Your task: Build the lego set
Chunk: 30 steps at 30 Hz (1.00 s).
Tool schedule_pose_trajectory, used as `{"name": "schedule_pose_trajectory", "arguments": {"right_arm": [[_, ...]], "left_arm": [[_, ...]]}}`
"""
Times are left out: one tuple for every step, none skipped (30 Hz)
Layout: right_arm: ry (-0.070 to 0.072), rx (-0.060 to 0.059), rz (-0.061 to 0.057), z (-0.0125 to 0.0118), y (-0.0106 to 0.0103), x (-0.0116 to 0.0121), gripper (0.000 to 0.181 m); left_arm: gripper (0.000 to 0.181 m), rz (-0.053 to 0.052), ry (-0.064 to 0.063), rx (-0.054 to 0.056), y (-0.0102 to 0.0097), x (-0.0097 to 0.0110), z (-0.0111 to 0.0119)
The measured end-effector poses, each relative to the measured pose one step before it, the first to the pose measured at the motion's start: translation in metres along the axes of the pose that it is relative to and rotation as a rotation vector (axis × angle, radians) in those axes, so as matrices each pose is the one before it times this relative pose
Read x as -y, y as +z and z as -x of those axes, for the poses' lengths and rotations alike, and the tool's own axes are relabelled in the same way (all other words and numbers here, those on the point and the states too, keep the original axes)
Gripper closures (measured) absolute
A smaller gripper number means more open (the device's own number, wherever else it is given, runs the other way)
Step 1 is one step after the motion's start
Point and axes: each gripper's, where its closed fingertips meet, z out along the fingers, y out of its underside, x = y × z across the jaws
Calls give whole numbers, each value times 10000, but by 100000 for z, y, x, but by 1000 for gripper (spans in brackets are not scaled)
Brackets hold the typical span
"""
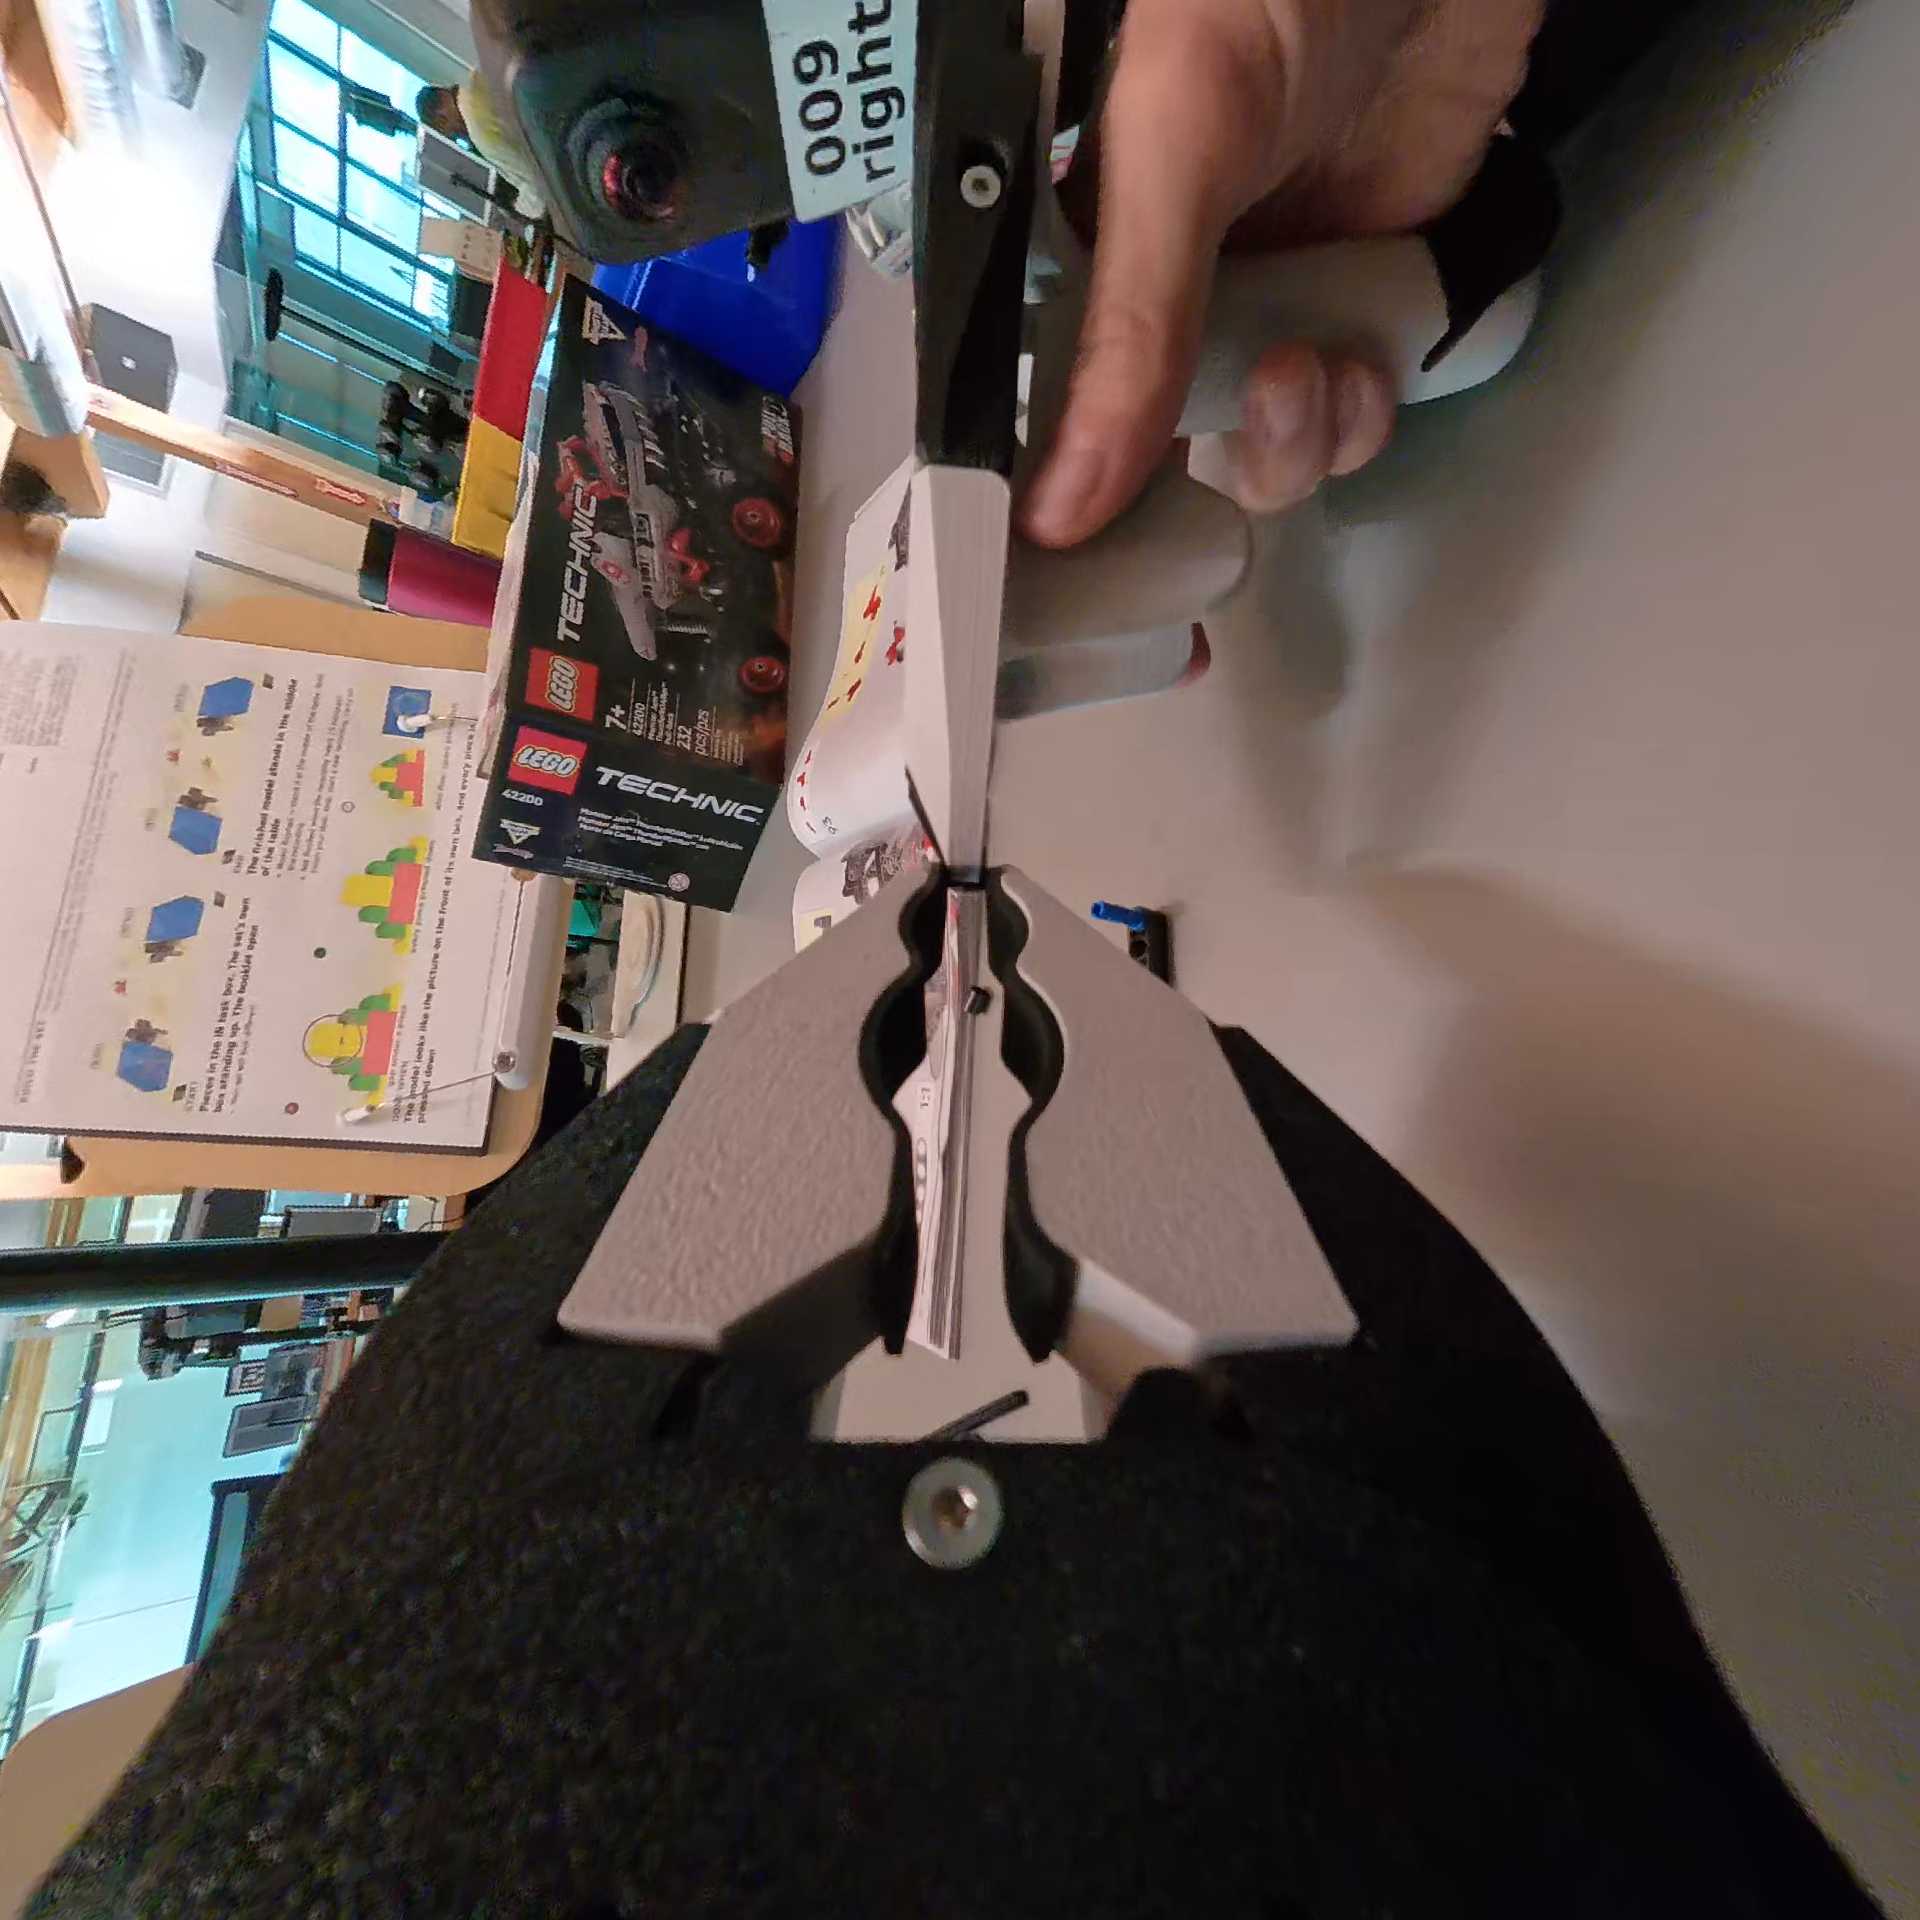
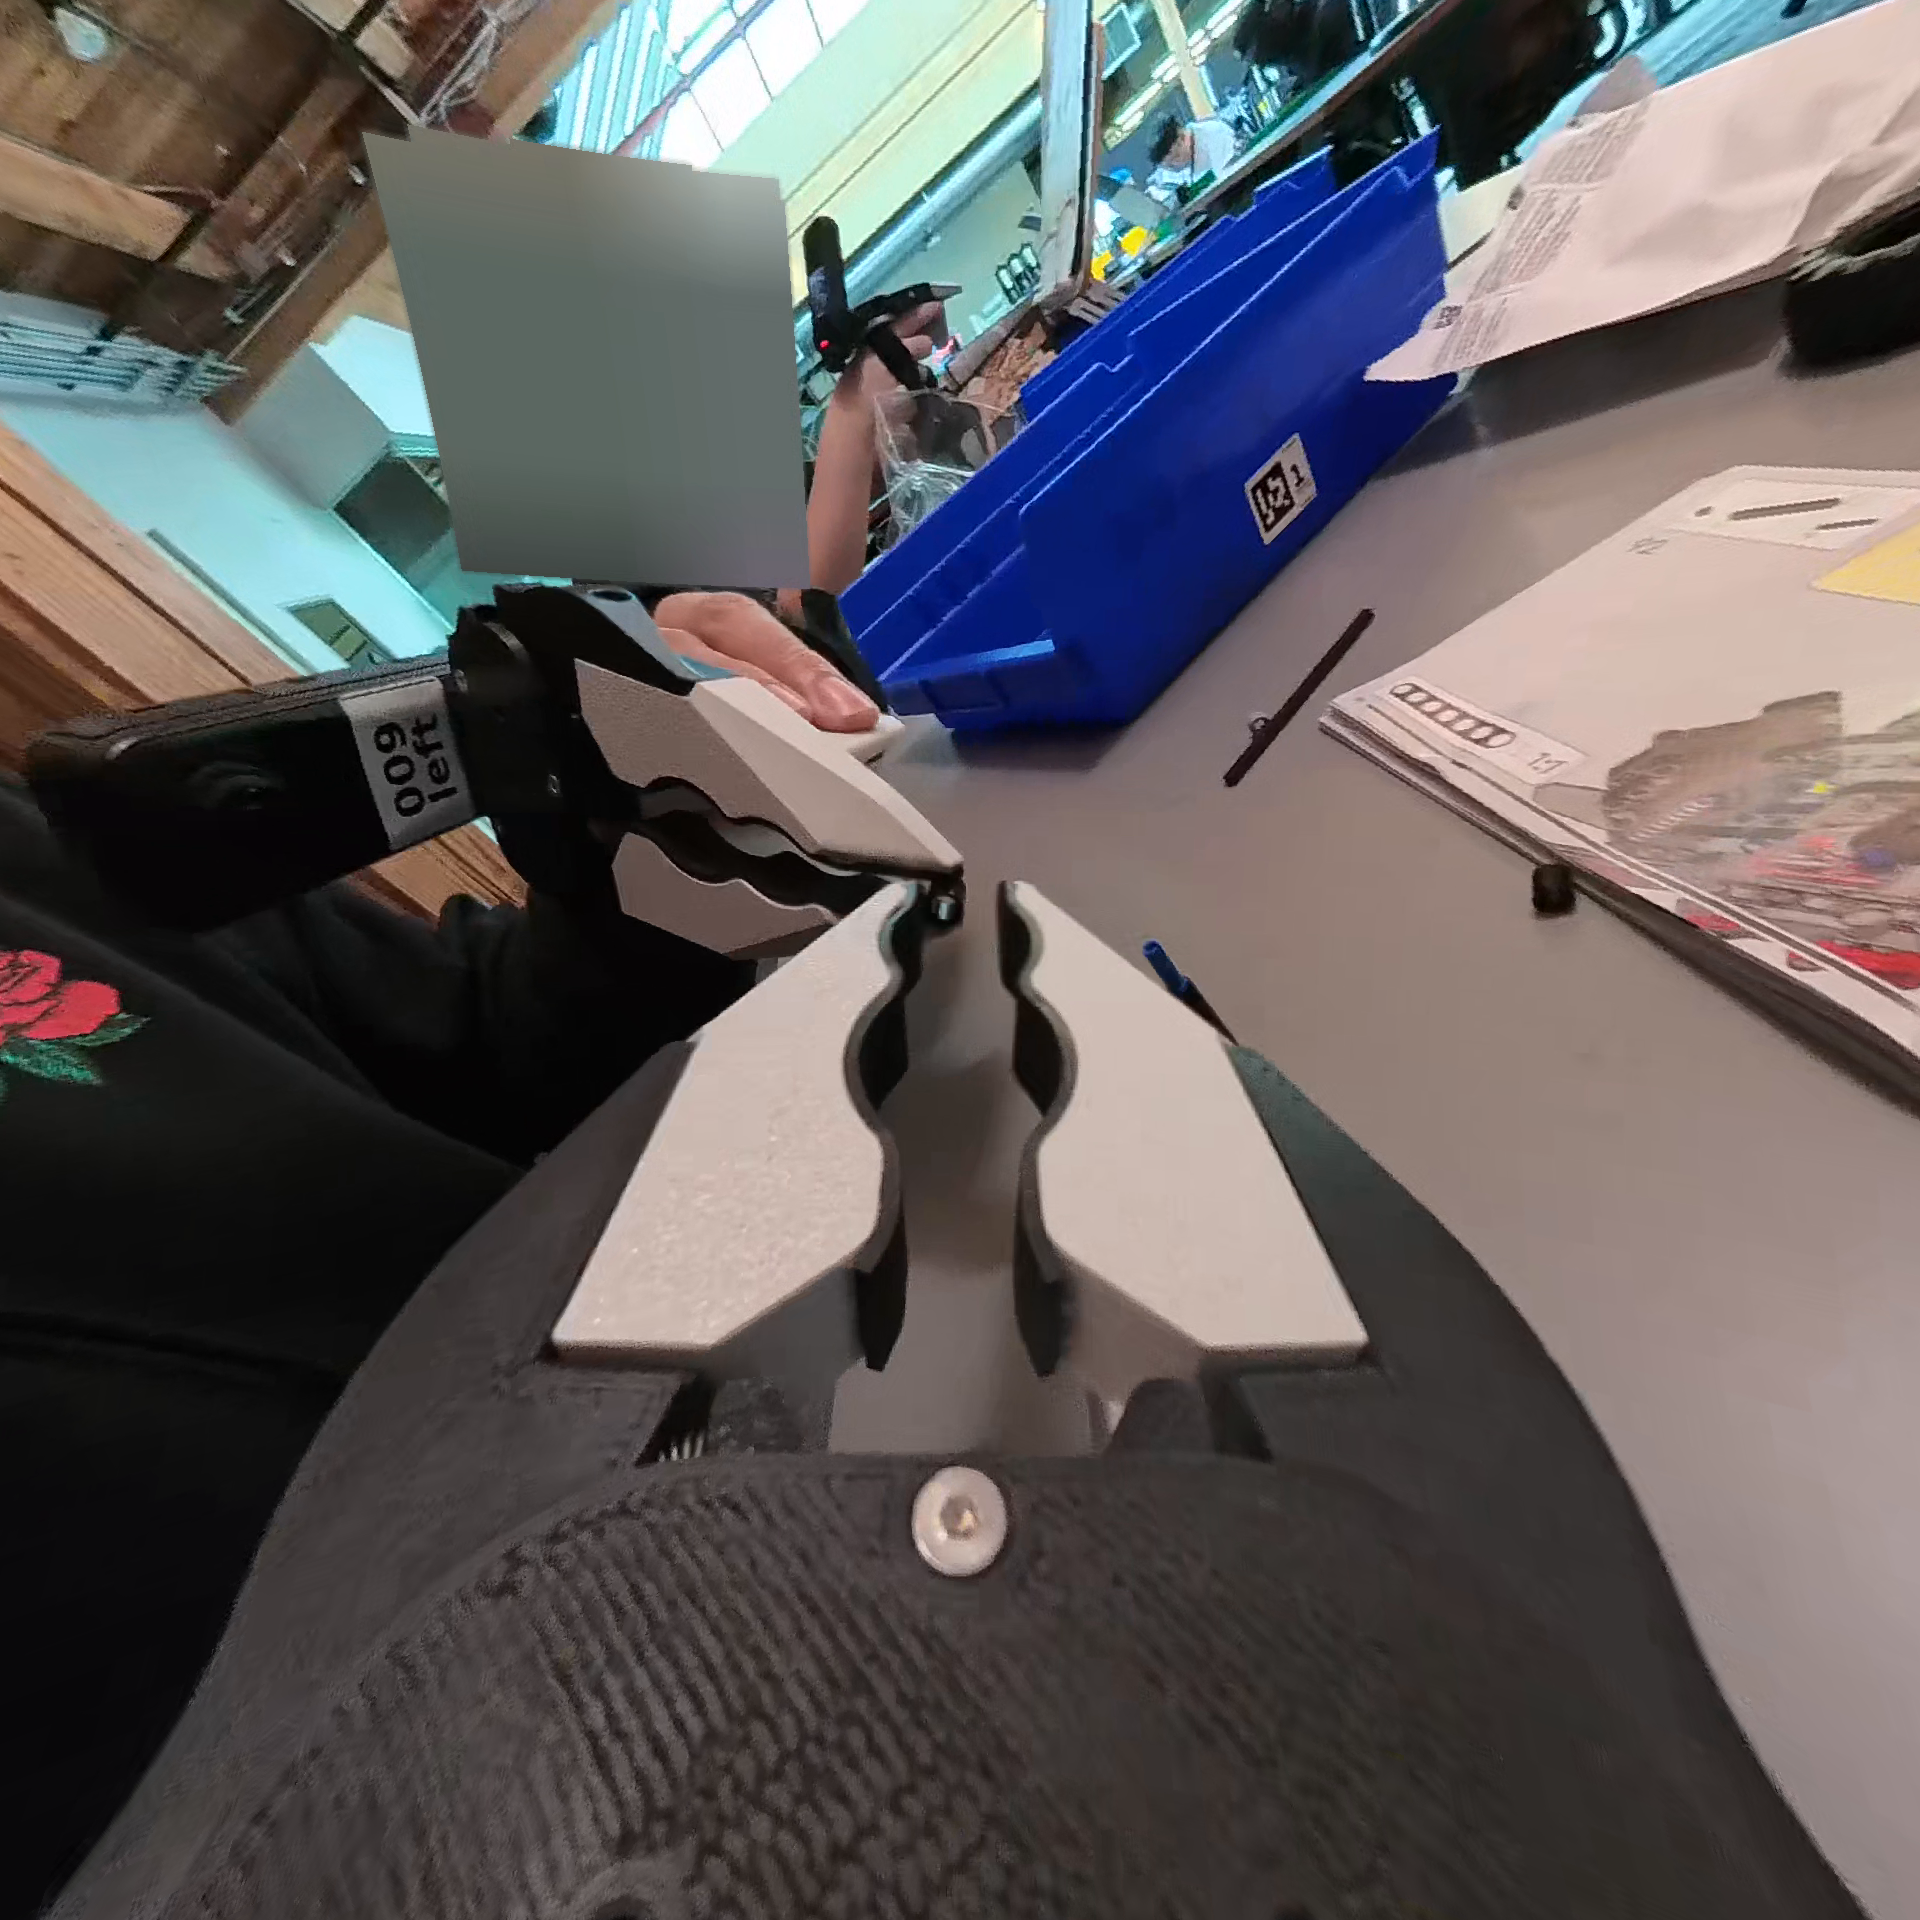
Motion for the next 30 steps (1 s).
{"name": "schedule_pose_trajectory", "arguments": {"right_arm": [[-65,98,31,160,138,-48,175],[-82,-82,-27,-112,40,46,175],[-112,-9,-21,17,-34,74,176],[-56,51,39,59,-67,23,175],[76,171,-50,153,-115,144,175],[317,374,-237,339,-154,405,175],[488,564,-297,530,-140,477,175],[485,624,-236,609,-56,356,175],[407,615,-231,594,38,319,175],[417,552,-248,510,114,307,175],[380,462,-161,378,164,137,175],[305,412,-95,267,148,18,175],[280,323,-79,176,120,6,175],[222,244,-33,118,89,-39,175],[181,217,20,128,82,-92,175],[164,162,15,62,60,-66,175],[136,96,-13,-21,50,-25,175],[128,112,-13,-17,38,-20,175],[124,100,-4,7,40,-41,175],[87,21,-20,-75,11,-4,175],[19,-36,-9,-113,-9,-2,175],[30,0,46,-39,-3,-60,174],[40,-2,24,-27,-7,-24,174],[15,-22,-5,-43,-7,29,174],[-5,-5,63,-4,1,-96,174],[-9,0,40,13,14,-61,175],[-32,-43,-4,-41,2,-15,174],[-30,-64,31,-88,-12,-65,175],[-49,-70,49,-63,-8,-73,175],[-98,-80,28,-48,0,-32,175]], "left_arm": [[177,46,21,-3,48,-159,-20],[177,-87,-2,70,26,-27,85],[177,-168,-105,15,2,74,67],[177,-270,-247,-58,-19,152,56],[176,-440,-419,-39,-83,292,196],[176,-642,-593,-17,-179,502,340],[177,-749,-764,-130,-254,643,302],[176,-729,-836,-225,-261,653,192],[176,-692,-744,-180,-242,636,189],[176,-607,-580,-137,-213,491,128],[176,-477,-459,-153,-180,336,32],[176,-373,-399,-139,-153,233,-41],[176,-281,-292,-84,-102,146,-34],[176,-222,-146,-65,-86,118,-93],[176,-167,-88,-66,-76,101,-99],[176,-89,-62,-53,-61,18,-55],[176,-33,-9,-43,-46,-36,-59],[176,-38,44,-34,-28,-6,-37],[176,5,74,-24,-46,-25,-22],[176,72,114,24,-30,-95,51],[176,79,122,2,-19,-90,19],[176,40,57,-34,-8,-44,-30],[176,25,21,-4,-6,-50,20],[176,15,27,-13,-1,-36,-11],[176,-2,14,-58,-15,-12,-65],[176,-2,-12,-35,-12,-20,-32],[176,30,-14,-9,-12,-71,-2],[176,50,-36,-43,-22,-107,-19],[176,48,-72,-57,-12,-82,-38],[177,60,-75,-21,-5,-60,1]]}}
